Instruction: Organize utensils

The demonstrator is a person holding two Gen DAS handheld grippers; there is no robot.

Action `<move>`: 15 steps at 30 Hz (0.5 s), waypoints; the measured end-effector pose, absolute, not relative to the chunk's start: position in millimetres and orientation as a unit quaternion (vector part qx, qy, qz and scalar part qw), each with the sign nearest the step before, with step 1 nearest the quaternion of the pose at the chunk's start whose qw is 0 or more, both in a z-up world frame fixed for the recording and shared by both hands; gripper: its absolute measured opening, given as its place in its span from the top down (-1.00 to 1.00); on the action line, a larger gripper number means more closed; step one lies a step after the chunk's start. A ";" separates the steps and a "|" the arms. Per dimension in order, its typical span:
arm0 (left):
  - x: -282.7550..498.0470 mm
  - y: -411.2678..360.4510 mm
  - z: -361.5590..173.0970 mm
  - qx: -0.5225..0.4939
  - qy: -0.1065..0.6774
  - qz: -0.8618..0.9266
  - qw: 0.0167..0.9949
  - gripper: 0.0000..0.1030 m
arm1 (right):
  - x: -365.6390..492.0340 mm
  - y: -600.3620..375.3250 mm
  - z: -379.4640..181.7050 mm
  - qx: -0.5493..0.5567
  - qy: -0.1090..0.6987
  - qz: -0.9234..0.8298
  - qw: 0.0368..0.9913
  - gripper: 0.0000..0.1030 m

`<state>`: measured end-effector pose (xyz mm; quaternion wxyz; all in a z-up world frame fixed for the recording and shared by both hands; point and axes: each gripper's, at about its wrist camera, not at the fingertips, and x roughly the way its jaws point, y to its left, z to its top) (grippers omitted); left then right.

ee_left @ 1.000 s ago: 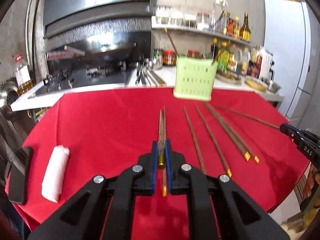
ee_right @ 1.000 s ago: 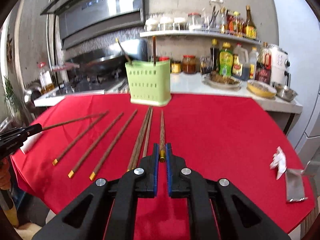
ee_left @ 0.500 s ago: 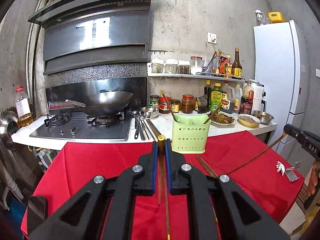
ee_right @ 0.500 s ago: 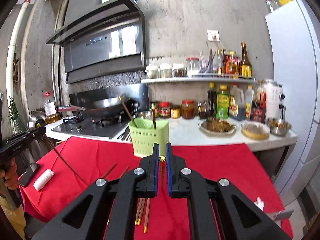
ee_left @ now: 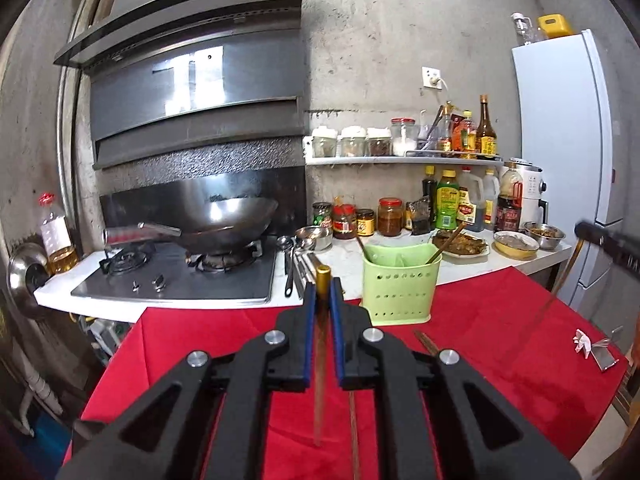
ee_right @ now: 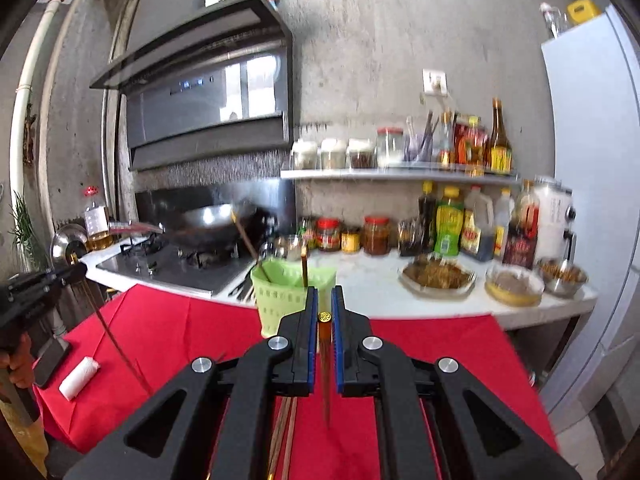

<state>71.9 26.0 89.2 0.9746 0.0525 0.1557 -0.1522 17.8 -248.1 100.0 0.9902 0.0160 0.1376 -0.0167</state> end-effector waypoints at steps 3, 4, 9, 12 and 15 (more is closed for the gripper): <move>76.3 25.1 85.8 0.047 0.160 -0.155 0.974 0.86 | 23.4 -250.8 106.3 0.015 0.140 -0.016 0.990 0.87; 78.4 25.1 83.3 0.043 0.163 -0.158 0.973 0.86 | 25.1 -251.3 106.4 0.016 0.141 -0.014 0.990 0.87; 82.9 25.9 80.6 0.032 0.166 -0.160 0.973 0.86 | 31.0 -249.2 114.0 0.017 0.127 -0.006 0.992 0.86; 85.0 24.1 81.8 0.024 0.165 -0.166 0.972 0.86 | 37.2 -248.4 116.3 0.020 0.120 -0.004 0.993 0.87; 84.4 22.9 75.1 0.025 0.170 -0.165 0.971 0.86 | 41.7 -247.5 107.5 0.021 0.132 0.000 0.991 0.86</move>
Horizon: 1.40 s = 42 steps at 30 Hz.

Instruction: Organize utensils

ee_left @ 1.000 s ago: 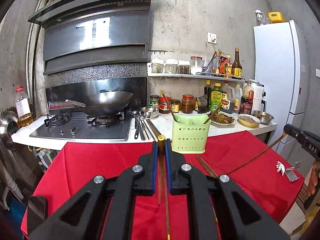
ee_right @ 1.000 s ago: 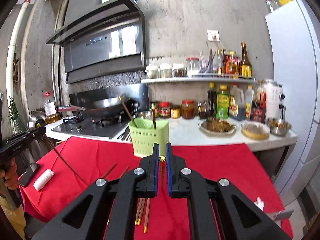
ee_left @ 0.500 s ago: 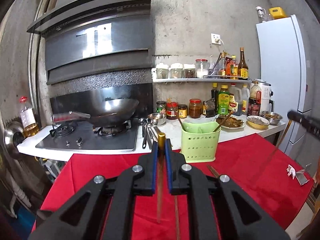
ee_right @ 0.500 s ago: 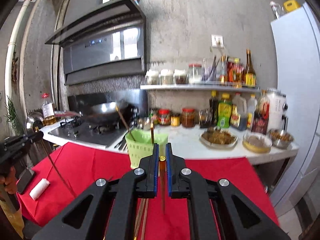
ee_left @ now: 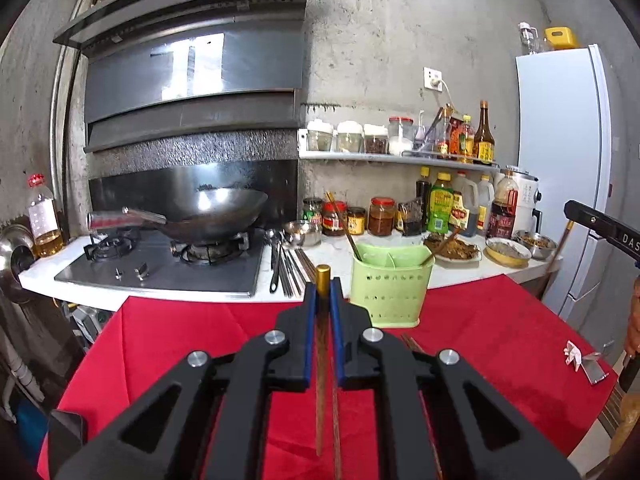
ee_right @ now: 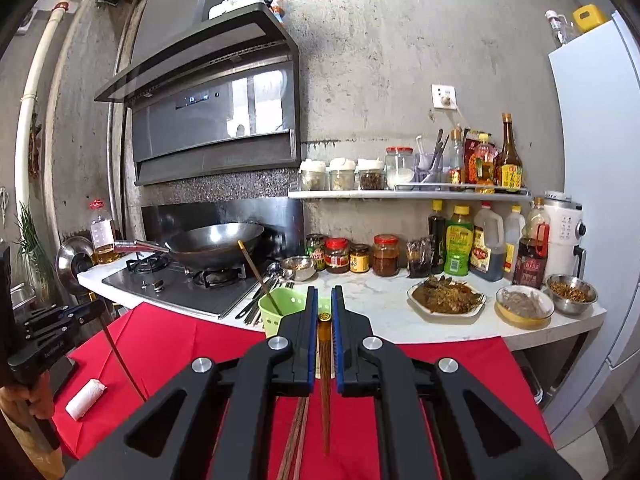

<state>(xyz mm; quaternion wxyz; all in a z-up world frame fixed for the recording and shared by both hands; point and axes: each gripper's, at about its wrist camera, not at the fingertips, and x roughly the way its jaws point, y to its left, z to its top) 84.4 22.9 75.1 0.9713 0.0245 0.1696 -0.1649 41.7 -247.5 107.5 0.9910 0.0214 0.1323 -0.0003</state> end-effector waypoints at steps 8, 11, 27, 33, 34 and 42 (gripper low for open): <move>76.7 23.4 54.2 0.042 0.195 -0.152 0.968 0.86 | 48.4 -240.9 74.3 0.010 0.177 0.006 0.984 0.86; 78.4 24.8 49.4 0.042 0.202 -0.150 0.967 0.86 | 58.9 -239.8 63.8 0.014 0.196 0.010 0.980 0.86; 75.8 27.0 44.1 0.051 0.202 -0.139 0.968 0.85 | 46.3 -240.4 93.6 -0.008 0.192 0.001 0.981 0.86; 77.2 28.9 44.3 0.048 0.209 -0.142 0.966 0.85 | 33.3 -237.8 100.6 -0.012 0.169 0.004 0.986 0.87; 77.4 29.1 44.3 0.047 0.209 -0.141 0.967 0.85 | 31.3 -236.2 104.6 -0.016 0.163 0.005 0.986 0.87; 79.0 28.0 44.0 0.045 0.210 -0.143 0.966 0.85 | 42.6 -239.0 96.2 -0.012 0.180 0.010 0.984 0.86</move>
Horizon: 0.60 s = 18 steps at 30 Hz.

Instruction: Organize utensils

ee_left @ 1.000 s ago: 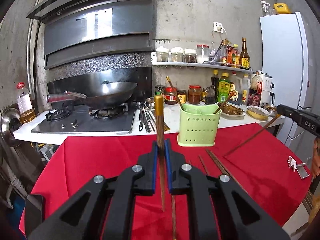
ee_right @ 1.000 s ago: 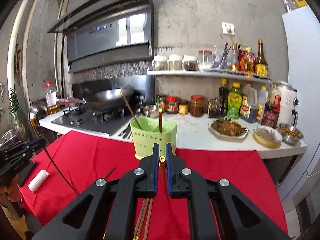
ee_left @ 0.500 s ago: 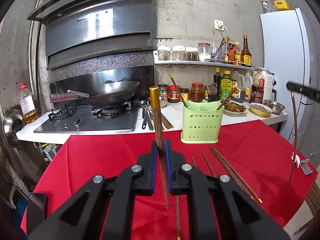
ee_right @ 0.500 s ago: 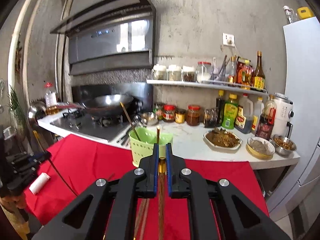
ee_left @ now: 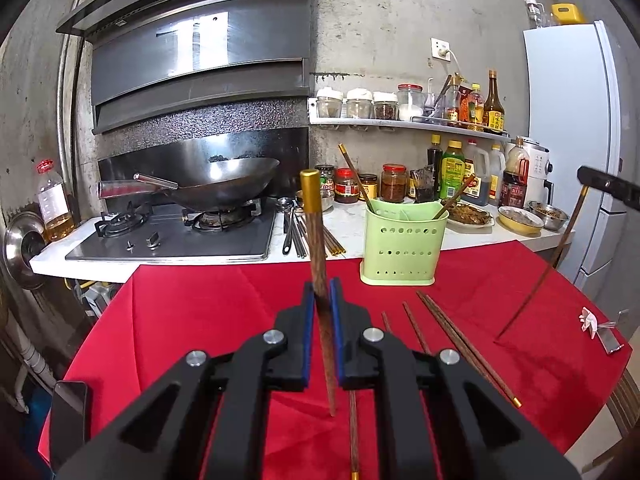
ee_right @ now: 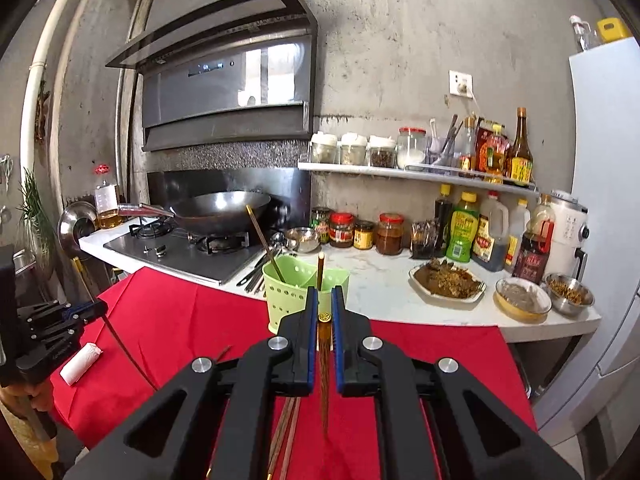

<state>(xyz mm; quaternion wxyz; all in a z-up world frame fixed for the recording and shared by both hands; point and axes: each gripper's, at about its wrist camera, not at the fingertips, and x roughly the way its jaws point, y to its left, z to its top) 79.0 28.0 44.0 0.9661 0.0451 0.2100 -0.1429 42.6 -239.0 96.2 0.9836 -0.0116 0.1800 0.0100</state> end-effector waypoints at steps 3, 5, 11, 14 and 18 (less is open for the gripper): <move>80.2 28.7 42.3 0.045 0.214 -0.142 0.965 0.85 | 44.1 -238.4 91.0 -0.016 0.174 0.004 0.985 0.86; 82.2 30.3 41.8 0.042 0.214 -0.138 0.966 0.85 | 50.1 -237.5 85.2 -0.016 0.180 0.004 0.984 0.86; 87.3 28.6 37.3 0.045 0.224 -0.142 0.963 0.85 | 70.0 -232.7 51.9 -0.016 0.219 0.002 0.976 0.86; 91.5 26.1 30.5 0.047 0.240 -0.146 0.959 0.85 | 68.8 -232.2 46.2 -0.016 0.218 -0.003 0.976 0.87; 96.5 23.9 19.5 0.049 0.259 -0.154 0.952 0.86 | 64.6 -230.6 46.0 -0.017 0.217 -0.007 0.976 0.87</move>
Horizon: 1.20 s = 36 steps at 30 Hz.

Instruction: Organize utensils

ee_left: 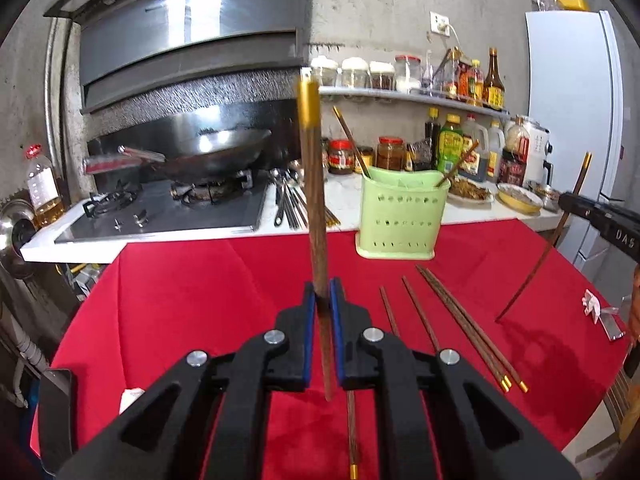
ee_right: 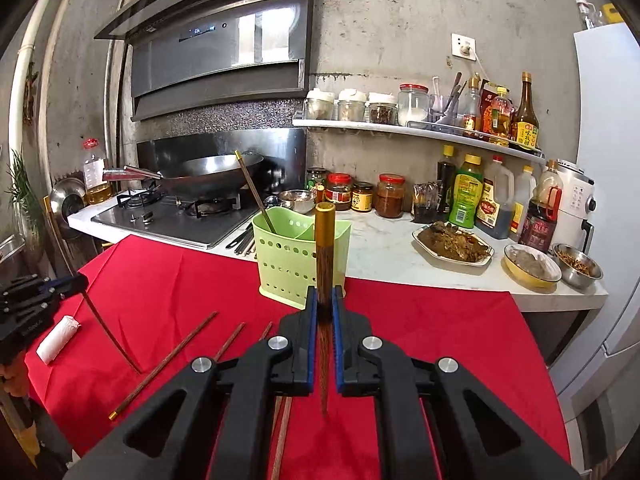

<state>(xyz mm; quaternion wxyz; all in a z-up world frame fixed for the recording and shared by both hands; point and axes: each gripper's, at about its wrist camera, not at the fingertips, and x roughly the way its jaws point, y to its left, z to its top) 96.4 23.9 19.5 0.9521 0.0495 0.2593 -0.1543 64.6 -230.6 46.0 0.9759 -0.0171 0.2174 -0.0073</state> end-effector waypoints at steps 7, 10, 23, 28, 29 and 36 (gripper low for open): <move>93.0 17.0 30.0 0.055 0.236 -0.166 0.956 0.87 | 58.1 -235.8 52.3 -0.002 0.200 -0.006 0.980 0.87; 102.0 9.9 43.8 0.042 0.220 -0.174 0.959 0.87 | 65.2 -241.0 59.3 0.008 0.194 -0.002 0.981 0.87; 193.8 -66.5 128.0 0.034 0.127 -0.209 0.969 0.87 | 133.4 -267.2 143.8 0.010 0.085 -0.021 0.996 0.87; 234.3 -93.0 133.2 0.023 0.129 -0.226 0.965 0.87 | 166.7 -270.7 157.1 0.017 0.066 -0.008 0.998 0.87; 242.0 -98.7 130.2 0.020 0.133 -0.231 0.964 0.87 | 172.9 -270.3 155.5 0.017 0.068 -0.004 0.998 0.87; 279.8 -125.3 88.5 0.021 0.186 -0.245 0.951 0.87 | 218.4 -268.0 114.6 0.016 0.124 0.009 0.992 0.87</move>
